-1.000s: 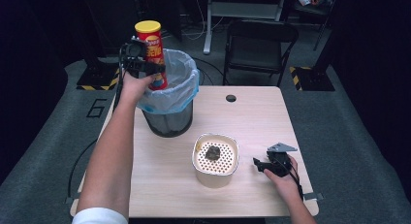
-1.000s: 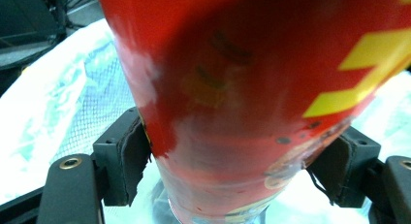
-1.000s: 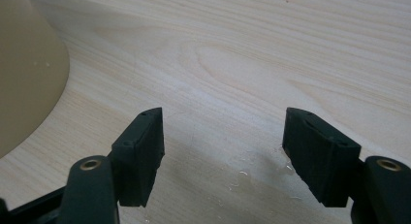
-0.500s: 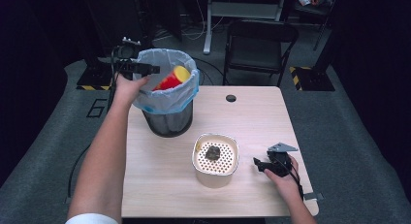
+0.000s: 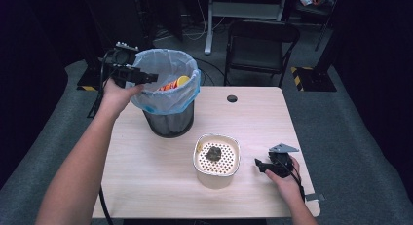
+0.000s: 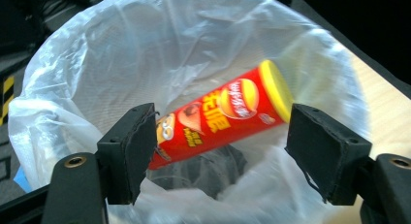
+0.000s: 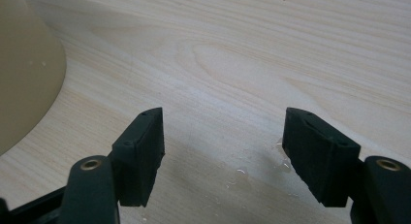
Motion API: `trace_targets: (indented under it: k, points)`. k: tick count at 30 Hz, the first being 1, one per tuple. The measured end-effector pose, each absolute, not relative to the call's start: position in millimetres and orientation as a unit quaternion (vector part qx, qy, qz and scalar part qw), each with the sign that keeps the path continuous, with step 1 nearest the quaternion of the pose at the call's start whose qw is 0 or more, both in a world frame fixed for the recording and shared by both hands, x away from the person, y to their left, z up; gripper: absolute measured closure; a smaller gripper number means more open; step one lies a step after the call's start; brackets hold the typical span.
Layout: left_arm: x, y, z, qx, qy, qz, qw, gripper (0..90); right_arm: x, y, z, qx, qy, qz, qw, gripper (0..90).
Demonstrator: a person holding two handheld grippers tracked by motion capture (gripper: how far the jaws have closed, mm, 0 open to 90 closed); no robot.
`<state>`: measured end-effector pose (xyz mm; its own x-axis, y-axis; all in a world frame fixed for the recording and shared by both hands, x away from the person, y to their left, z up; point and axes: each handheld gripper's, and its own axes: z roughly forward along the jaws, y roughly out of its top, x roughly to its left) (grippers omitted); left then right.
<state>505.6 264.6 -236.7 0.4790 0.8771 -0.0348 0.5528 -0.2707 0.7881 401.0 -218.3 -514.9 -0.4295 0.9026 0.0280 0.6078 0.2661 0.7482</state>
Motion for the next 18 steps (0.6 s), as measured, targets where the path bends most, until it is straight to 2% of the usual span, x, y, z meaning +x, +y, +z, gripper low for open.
trace_targets:
  k: [7,18]
  points:
    - [464,264,-238,0.787,0.414,0.199,0.412,28.2,401,-219,-515,0.49,0.768,0.354,0.21,31.2]
    - [414,283,-284,0.791,0.399,0.167,0.432,29.6,400,-219,-515,0.488,0.771,0.351,0.21,31.1]
